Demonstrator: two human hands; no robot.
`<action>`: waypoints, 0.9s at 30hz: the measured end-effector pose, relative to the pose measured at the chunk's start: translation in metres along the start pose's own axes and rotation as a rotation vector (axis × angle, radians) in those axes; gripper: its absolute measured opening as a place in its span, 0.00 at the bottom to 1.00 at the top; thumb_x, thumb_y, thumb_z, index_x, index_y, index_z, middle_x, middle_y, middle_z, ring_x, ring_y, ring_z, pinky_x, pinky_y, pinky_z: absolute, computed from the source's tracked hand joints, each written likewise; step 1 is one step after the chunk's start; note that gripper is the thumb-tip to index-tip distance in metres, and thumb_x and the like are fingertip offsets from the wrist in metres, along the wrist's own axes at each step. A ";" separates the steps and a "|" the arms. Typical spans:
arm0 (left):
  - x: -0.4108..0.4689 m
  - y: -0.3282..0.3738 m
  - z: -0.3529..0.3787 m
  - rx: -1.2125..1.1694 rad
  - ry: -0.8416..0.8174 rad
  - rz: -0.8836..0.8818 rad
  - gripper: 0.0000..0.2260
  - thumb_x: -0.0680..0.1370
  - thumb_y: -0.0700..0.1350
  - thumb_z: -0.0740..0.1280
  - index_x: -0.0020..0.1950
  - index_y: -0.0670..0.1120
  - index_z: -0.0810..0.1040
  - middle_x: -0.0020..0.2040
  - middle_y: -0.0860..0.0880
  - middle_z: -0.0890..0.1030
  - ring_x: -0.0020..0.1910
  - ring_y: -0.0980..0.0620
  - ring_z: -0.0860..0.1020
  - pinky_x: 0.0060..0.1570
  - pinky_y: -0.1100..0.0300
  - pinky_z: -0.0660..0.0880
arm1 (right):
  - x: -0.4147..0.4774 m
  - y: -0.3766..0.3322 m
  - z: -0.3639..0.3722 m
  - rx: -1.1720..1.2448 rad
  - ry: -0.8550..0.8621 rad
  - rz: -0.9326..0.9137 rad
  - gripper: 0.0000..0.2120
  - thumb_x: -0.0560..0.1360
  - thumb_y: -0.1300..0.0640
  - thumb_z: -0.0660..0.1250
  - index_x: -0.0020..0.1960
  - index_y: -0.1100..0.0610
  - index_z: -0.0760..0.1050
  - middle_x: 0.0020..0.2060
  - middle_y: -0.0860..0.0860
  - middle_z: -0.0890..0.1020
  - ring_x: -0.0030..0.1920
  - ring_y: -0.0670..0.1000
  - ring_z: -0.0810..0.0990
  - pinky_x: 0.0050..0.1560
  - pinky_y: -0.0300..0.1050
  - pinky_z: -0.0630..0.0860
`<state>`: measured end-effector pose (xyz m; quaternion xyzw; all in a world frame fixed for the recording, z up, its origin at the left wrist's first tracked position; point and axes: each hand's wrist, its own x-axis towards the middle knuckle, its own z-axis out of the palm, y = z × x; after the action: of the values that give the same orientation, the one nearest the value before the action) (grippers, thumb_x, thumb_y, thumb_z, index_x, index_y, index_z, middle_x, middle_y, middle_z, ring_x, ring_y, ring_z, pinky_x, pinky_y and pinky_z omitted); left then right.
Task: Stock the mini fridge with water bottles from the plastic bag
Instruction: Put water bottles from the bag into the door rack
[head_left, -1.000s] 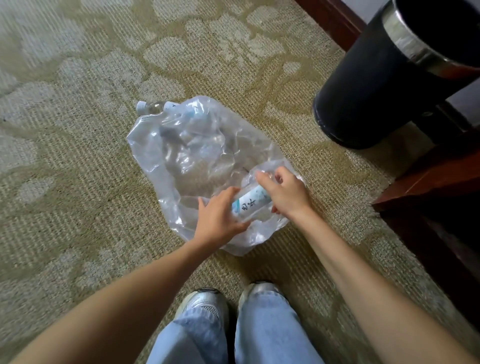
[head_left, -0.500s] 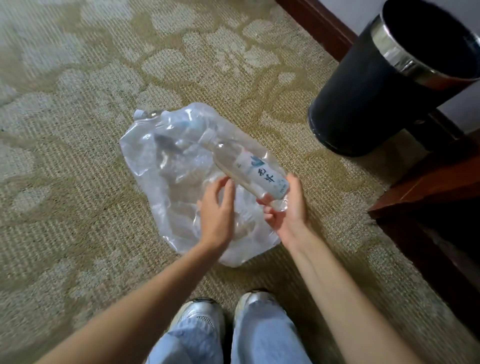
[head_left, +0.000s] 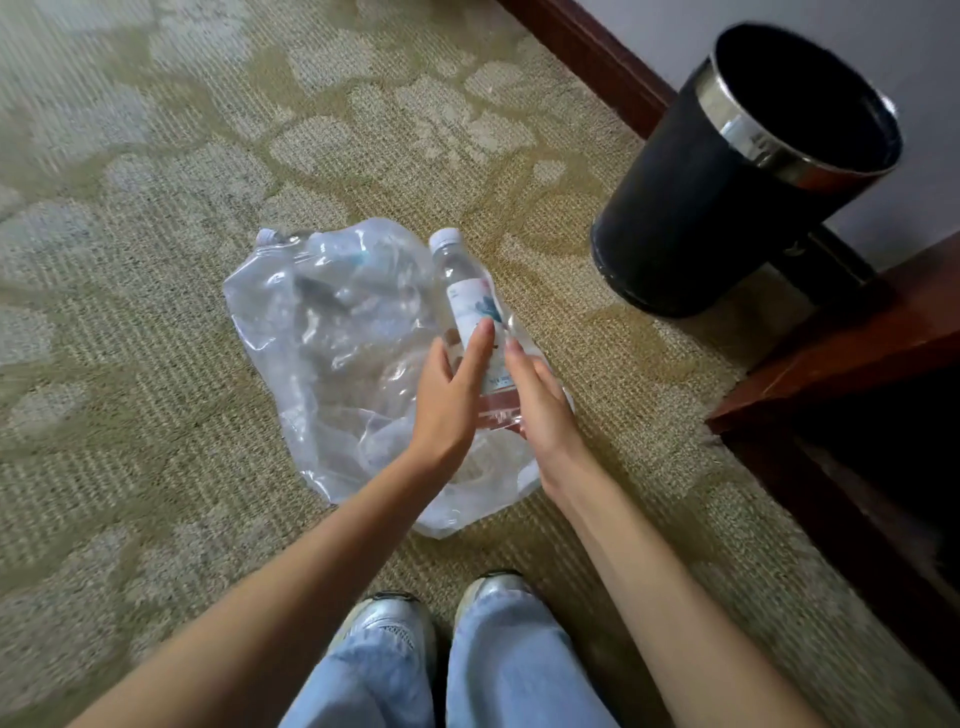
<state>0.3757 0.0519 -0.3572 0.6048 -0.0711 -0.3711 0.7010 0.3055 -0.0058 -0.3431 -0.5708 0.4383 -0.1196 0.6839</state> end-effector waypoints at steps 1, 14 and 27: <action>-0.003 0.003 0.006 0.026 -0.025 0.025 0.19 0.78 0.53 0.65 0.61 0.41 0.75 0.49 0.45 0.83 0.46 0.49 0.83 0.39 0.58 0.79 | -0.003 -0.006 -0.002 0.006 0.015 -0.020 0.12 0.80 0.44 0.58 0.55 0.50 0.74 0.42 0.43 0.82 0.39 0.39 0.83 0.39 0.36 0.80; -0.097 0.160 0.061 0.234 -0.302 0.349 0.17 0.76 0.55 0.64 0.57 0.43 0.77 0.49 0.43 0.83 0.46 0.47 0.84 0.44 0.55 0.81 | -0.128 -0.146 -0.038 0.043 0.063 -0.276 0.21 0.80 0.44 0.58 0.62 0.59 0.73 0.49 0.54 0.83 0.43 0.48 0.84 0.40 0.40 0.81; -0.280 0.293 0.094 0.227 -0.269 0.539 0.17 0.78 0.56 0.64 0.54 0.43 0.78 0.46 0.43 0.84 0.43 0.47 0.84 0.43 0.52 0.82 | -0.316 -0.267 -0.042 0.155 0.024 -0.410 0.20 0.79 0.40 0.56 0.55 0.53 0.79 0.54 0.58 0.83 0.55 0.59 0.82 0.60 0.60 0.76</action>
<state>0.2515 0.1448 0.0284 0.5840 -0.3615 -0.2385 0.6865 0.1784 0.0901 0.0410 -0.5924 0.3107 -0.2962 0.6818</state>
